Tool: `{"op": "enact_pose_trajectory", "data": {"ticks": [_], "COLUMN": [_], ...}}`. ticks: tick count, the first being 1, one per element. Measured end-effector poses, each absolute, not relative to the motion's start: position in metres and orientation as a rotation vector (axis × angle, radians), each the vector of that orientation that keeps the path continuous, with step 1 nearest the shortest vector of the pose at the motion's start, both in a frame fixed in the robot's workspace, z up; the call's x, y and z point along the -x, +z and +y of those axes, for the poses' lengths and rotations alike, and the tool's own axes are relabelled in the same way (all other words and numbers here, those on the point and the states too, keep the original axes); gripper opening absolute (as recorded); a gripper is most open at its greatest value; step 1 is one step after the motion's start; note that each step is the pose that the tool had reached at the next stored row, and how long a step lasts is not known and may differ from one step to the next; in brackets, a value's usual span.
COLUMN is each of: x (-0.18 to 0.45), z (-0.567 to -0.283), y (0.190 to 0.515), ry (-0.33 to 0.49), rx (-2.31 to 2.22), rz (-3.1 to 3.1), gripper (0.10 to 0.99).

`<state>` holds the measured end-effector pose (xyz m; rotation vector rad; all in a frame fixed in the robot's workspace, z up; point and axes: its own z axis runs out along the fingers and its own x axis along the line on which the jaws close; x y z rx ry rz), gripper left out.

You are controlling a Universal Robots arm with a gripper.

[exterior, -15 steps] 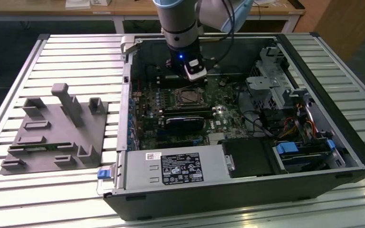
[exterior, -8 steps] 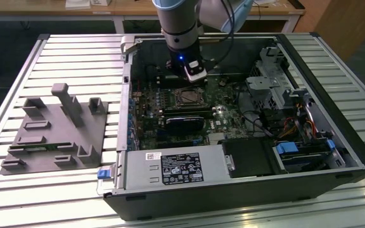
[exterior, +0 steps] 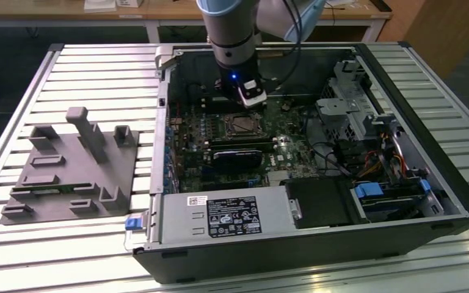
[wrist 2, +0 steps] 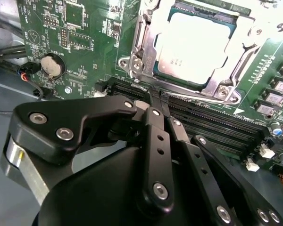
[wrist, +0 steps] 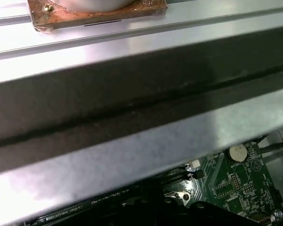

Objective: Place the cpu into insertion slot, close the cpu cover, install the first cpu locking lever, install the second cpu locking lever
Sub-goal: 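Install the first cpu locking lever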

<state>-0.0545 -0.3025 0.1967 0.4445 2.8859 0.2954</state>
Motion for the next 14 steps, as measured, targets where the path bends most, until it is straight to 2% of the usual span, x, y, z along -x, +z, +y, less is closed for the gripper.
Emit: {"op": "enact_pose_trajectory", "data": {"ticks": [14], "x": [0.0507], "z": [-0.3061], "y": [0.1913], "ry": [0.291], "rx": [-0.444], "rz": [2.886], "gripper": [0.106]}}
